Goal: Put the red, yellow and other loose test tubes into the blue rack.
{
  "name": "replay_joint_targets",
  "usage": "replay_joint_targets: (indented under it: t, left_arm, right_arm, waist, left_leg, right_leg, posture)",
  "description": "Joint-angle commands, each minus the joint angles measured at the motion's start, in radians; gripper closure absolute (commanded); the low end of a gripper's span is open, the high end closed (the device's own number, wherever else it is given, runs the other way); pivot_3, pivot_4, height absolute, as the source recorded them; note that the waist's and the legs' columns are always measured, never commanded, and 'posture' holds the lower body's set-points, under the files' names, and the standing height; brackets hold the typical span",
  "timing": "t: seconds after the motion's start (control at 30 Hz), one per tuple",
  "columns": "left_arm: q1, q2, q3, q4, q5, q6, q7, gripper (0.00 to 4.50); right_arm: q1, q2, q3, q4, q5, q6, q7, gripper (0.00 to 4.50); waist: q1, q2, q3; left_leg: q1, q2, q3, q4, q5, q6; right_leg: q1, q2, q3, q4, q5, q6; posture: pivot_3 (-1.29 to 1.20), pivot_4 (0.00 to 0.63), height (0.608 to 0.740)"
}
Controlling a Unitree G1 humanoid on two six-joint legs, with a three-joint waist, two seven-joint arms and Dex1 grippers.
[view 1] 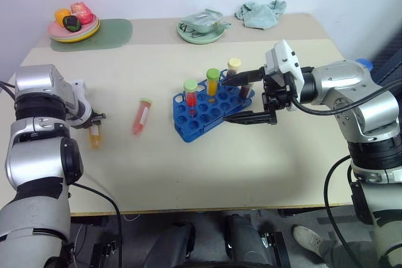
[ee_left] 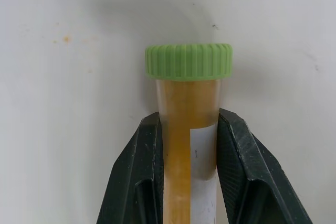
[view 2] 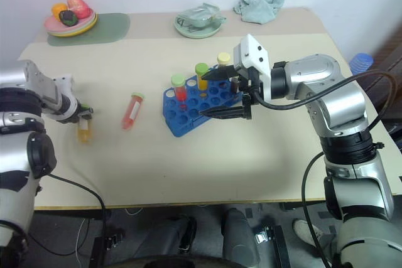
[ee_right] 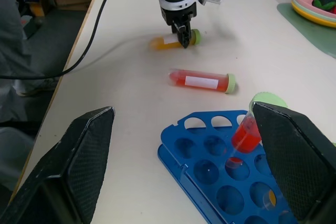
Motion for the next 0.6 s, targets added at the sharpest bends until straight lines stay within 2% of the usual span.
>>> replay_joint_targets:
  t: [0.03, 0.13, 0.27, 0.37, 0.53, 0.6]
  left_arm:
    - [0.037, 0.058, -0.034, -0.217, -0.073, 0.071, -0.104, 3.74]
    - [0.112, 0.090, -0.037, -0.409, -0.148, 0.100, -0.181, 3.74]
    - [0.257, 0.099, 0.049, -0.726, -0.252, 0.019, -0.286, 3.74]
    - [0.348, 0.021, 0.248, -0.966, -0.480, -0.150, -0.494, 3.74]
    - [0.482, 0.031, 0.248, -1.127, -0.528, -0.410, -0.643, 3.74]
    - [0.514, 0.028, 0.192, -1.142, -0.518, -0.504, -0.696, 3.74]
  right_arm:
    - [-0.014, 0.012, -0.036, -0.024, 0.029, -0.001, -0.016, 0.18]
    - [-0.008, 0.018, -0.045, -0.025, 0.040, 0.001, -0.023, 0.18]
    - [0.012, 0.021, -0.062, -0.030, 0.053, -0.003, -0.037, 0.18]
    - [0.050, 0.018, -0.084, -0.057, 0.070, 0.010, -0.063, 0.18]
    - [0.120, 0.016, -0.123, -0.116, 0.093, 0.040, -0.129, 0.18]
    - [0.156, 0.016, -0.146, -0.146, 0.103, 0.056, -0.167, 0.18]
  waist:
    - [-0.004, 0.000, 0.000]
    - [-0.007, 0.000, 0.000]
    - [-0.003, -0.001, 0.000]
    - [0.002, -0.001, 0.000]
    - [-0.001, -0.001, -0.001]
    - [-0.001, 0.000, -0.001]
  left_leg:
    - [-0.001, 0.000, 0.000, 0.000, 0.000, 0.000]
    - [-0.009, 0.000, 0.000, 0.005, 0.000, 0.000]
    - [-0.013, -0.001, 0.001, 0.012, 0.000, 0.000]
    - [-0.013, -0.001, 0.001, 0.014, 0.000, 0.000]
    - [-0.013, -0.001, 0.001, 0.013, 0.000, 0.000]
    - [-0.011, -0.001, 0.002, 0.013, 0.000, 0.000]
  right_leg:
    - [-0.001, 0.000, 0.000, 0.000, 0.000, 0.000]
    - [-0.008, 0.000, 0.000, 0.004, 0.000, 0.000]
    - [-0.014, -0.001, 0.000, 0.011, 0.000, 0.000]
    - [-0.013, -0.001, 0.000, 0.011, 0.000, 0.000]
    - [-0.013, -0.001, -0.001, 0.010, 0.000, 0.000]
    - [-0.012, -0.002, 0.000, 0.011, 0.000, 0.000]
  posture:
    - [0.00, 0.150, 0.740]
    - [0.00, 0.150, 0.740]
    - [0.00, 0.150, 0.740]
    - [0.00, 0.150, 0.740]
    - [0.00, 0.150, 0.740]
    - [0.00, 0.150, 0.740]
